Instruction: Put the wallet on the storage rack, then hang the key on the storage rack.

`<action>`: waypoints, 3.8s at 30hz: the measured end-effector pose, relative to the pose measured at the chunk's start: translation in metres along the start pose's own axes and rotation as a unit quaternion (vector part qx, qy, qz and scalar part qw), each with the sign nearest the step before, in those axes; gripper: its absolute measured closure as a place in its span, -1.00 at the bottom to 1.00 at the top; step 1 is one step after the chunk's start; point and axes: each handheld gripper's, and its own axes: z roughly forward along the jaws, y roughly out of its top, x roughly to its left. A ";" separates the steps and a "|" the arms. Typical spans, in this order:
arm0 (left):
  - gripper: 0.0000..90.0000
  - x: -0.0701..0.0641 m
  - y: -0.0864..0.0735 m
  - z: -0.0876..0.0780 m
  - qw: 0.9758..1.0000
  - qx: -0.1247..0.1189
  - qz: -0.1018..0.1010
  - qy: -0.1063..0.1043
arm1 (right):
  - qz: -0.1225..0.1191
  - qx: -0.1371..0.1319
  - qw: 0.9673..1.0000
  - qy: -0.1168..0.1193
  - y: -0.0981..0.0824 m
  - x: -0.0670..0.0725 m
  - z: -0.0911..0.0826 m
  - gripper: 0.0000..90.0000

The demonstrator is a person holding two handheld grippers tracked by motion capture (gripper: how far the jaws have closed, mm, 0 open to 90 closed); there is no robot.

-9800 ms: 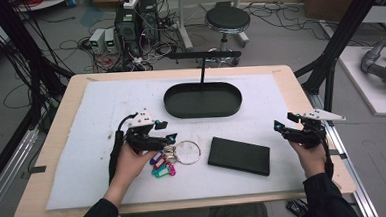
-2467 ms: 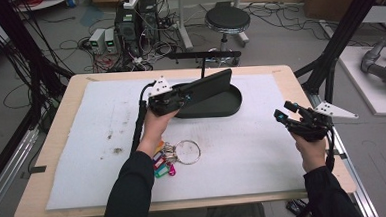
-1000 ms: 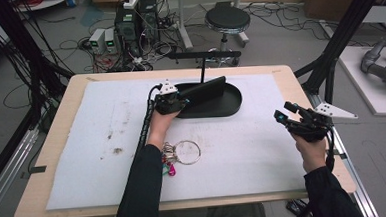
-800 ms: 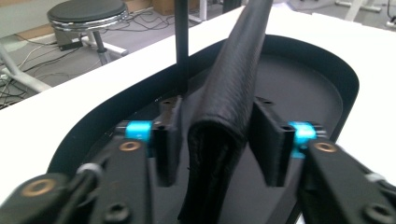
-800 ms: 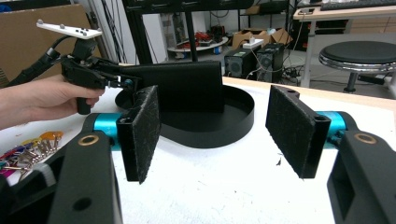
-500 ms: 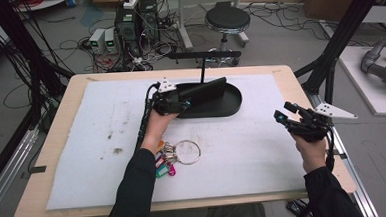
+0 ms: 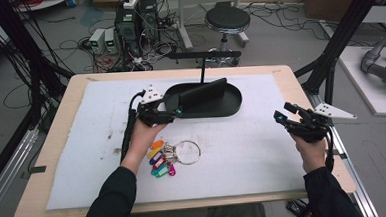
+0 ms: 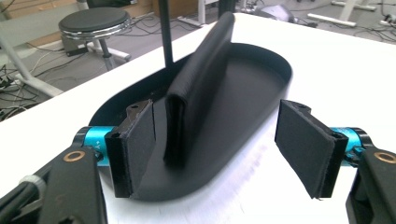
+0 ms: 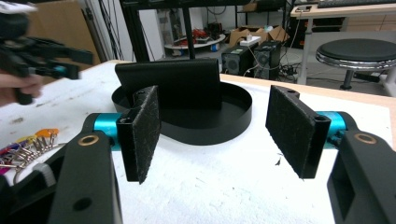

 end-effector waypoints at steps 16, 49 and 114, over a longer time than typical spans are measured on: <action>-0.35 -0.015 -0.050 -0.091 0.997 0.011 -0.068 0.030 | 0.002 0.010 1.000 -0.010 -0.001 0.003 -0.002 -0.21; -0.08 -0.034 -0.032 -0.057 0.996 0.024 -0.039 -0.074 | -0.010 0.016 1.000 -0.005 -0.004 0.011 0.000 -0.21; 0.92 -0.079 -0.028 -0.040 0.992 0.016 0.099 -0.082 | -0.040 0.031 0.995 0.081 0.000 0.055 0.046 -0.21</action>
